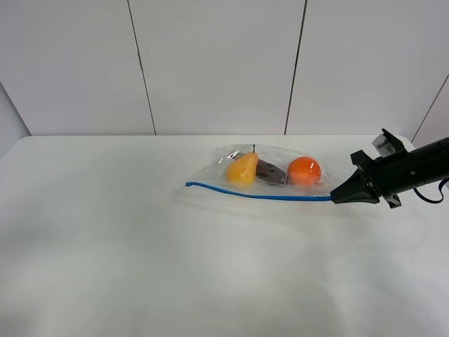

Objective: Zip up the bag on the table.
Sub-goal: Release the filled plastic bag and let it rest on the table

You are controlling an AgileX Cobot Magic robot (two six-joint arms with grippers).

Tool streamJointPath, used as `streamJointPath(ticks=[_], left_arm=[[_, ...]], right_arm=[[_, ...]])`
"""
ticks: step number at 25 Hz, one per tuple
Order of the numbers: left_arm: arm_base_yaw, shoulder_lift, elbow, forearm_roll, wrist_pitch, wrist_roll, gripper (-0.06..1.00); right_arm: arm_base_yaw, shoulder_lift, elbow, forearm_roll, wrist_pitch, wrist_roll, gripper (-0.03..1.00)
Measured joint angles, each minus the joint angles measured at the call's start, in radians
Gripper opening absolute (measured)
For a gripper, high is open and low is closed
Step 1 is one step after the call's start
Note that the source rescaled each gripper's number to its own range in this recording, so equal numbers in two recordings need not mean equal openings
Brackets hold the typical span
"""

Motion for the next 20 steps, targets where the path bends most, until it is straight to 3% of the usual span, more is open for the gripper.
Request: streamJointPath(ticks=[6,20], left_arm=[[0.0,-0.1,0.086,0.0,0.004,0.0,0.81],[0.0,-0.131,0.086,0.012,0.001,0.0,0.81]], right_arm=[[0.0,0.0,0.0,-0.005,-0.002,0.0,0.0],[0.0,0.0,0.0,-0.018,-0.014,0.0,0.0]])
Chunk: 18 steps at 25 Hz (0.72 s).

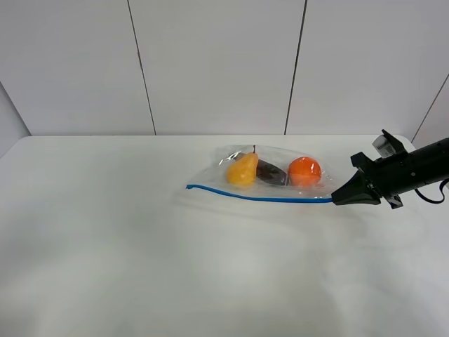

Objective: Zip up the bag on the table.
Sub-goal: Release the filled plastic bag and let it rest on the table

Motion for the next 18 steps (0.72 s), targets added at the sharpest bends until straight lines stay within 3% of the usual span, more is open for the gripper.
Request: streamJointPath(ticks=[18], left_arm=[[-0.016,-0.07,0.0,0.003,0.001,0.0,0.81]], right_arm=[[0.0,0.0,0.0,0.0,-0.003,0.001,0.0]])
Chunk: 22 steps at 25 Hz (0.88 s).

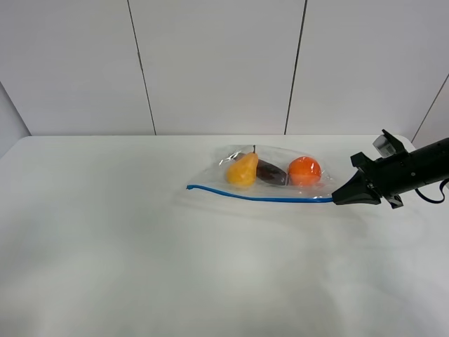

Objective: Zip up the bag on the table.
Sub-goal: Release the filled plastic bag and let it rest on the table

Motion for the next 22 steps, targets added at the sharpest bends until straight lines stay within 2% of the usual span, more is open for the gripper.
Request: streamJointPath(ticks=[22], left_arm=[[-0.012,-0.001,0.003,0.001,0.0,0.0,0.81]], right_arm=[[0.0,0.0,0.0,0.0,-0.001,0.003,0.0]])
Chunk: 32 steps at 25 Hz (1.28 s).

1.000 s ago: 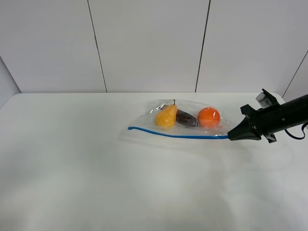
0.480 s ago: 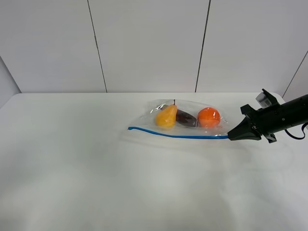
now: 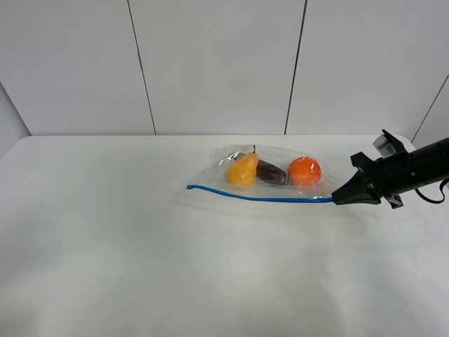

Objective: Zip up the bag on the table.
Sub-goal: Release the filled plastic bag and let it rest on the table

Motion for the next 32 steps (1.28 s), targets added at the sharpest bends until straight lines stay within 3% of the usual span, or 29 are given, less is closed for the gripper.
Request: streamJointPath(ticks=[3,5,9,15,17,26,32], left_arm=[[0.0,0.0,0.0,0.0,0.0,0.0,0.81],[0.0,0.0,0.0,0.0,0.0,0.0,0.81],[0.0,0.0,0.0,0.0,0.0,0.0,0.81],[0.0,0.0,0.0,0.0,0.0,0.0,0.81],[0.0,0.0,0.0,0.0,0.0,0.0,0.81],[0.0,0.0,0.0,0.0,0.0,0.0,0.81],[0.0,0.0,0.0,0.0,0.0,0.0,0.81]], right_arm=[[0.0,0.0,0.0,0.002,0.0,0.0,0.01],[0.0,0.0,0.0,0.007,0.0,0.0,0.08],[0.0,0.0,0.0,0.016,0.0,0.0,0.36],[0.0,0.0,0.0,0.031,-0.019,0.0,0.87],[0.0,0.0,0.0,0.032,-0.033,0.003,0.95],[0.0,0.0,0.0,0.03,-0.07,0.004,1.0],[0.0,0.0,0.0,-0.055,-0.104,0.023,1.0]])
